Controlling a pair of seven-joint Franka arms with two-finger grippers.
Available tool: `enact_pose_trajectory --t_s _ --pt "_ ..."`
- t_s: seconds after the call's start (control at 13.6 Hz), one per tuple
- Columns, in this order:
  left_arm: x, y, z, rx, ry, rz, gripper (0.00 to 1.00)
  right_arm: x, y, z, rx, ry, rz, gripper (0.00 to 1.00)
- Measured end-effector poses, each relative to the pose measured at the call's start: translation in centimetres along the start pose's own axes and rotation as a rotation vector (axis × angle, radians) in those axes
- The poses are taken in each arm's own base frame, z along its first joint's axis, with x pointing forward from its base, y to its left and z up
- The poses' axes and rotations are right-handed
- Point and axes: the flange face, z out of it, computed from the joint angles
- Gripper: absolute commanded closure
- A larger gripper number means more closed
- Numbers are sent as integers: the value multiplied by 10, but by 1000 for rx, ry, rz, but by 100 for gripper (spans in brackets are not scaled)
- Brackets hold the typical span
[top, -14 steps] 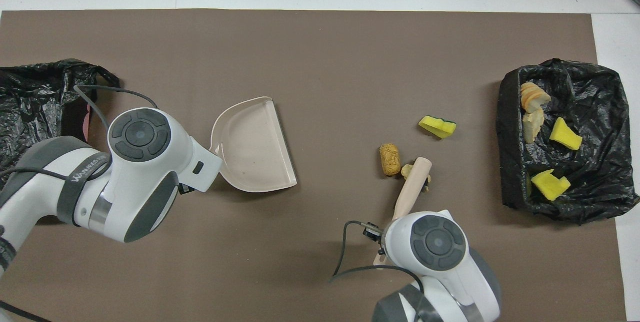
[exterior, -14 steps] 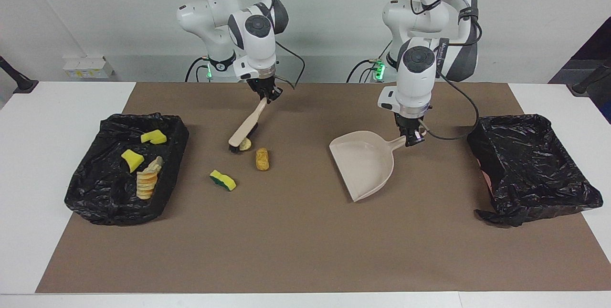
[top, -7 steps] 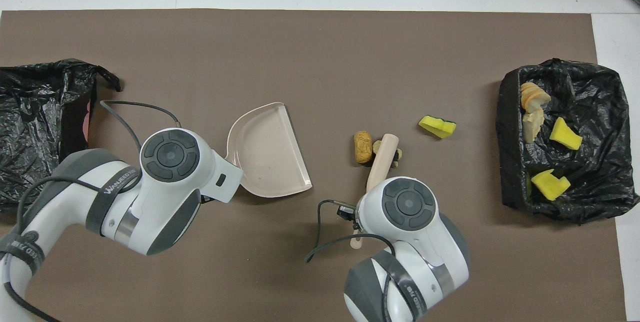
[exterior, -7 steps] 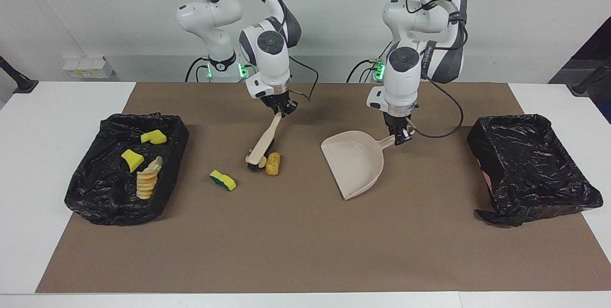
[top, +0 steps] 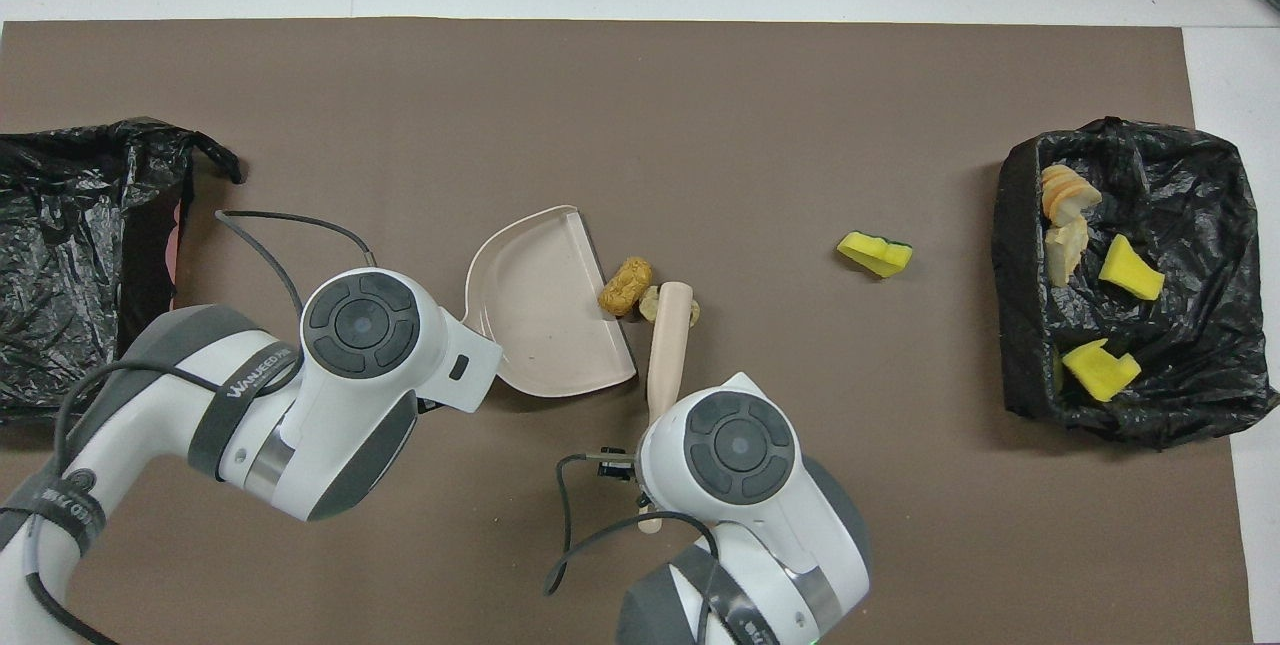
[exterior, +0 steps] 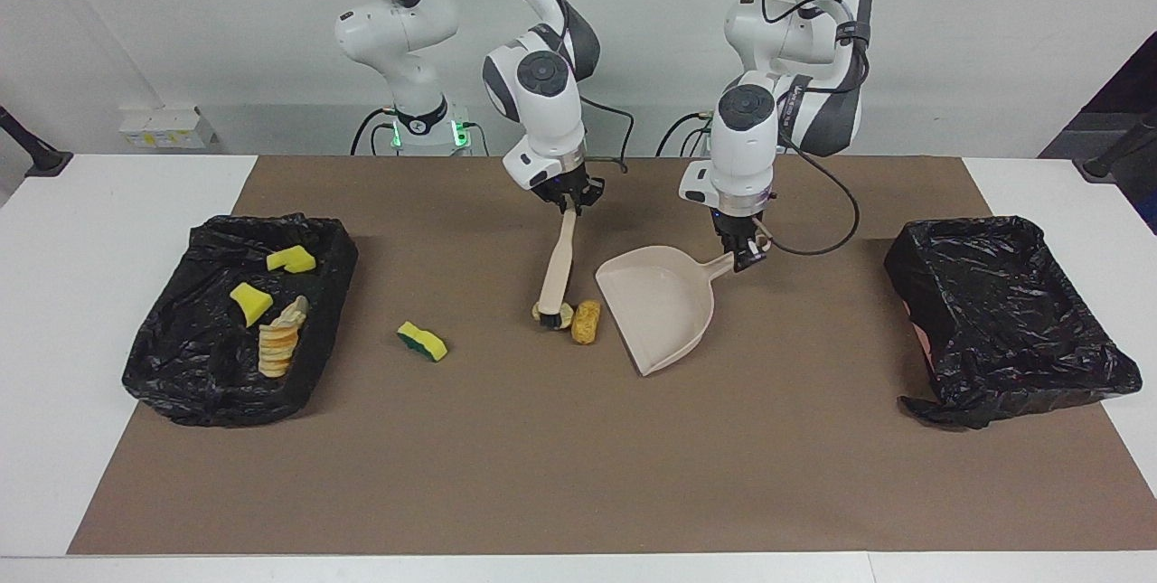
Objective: Sweep and dump trash in bin
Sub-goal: 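Sweep the tan trash bits into the dustpan with the right gripper's brush, then move the brush with the right gripper to the yellow sponge piece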
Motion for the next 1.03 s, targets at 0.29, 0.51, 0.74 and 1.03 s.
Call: enact_pose_trajectory --t_s 0.29,0.51,0.74,1.03 --pt "0 0 0 -1 0 -4 100 -15 -25 -12 24 17 -53 100" --pt "0 0 0 -1 -1 -5 100 -11 -37 -34 59 48 -89 100" --pt "0 0 0 -1 -1 -6 100 -6 -35 -46 73 63 -106 100" --pt "0 0 0 -1 -1 -8 100 8 0 -70 32 13 -88 100"
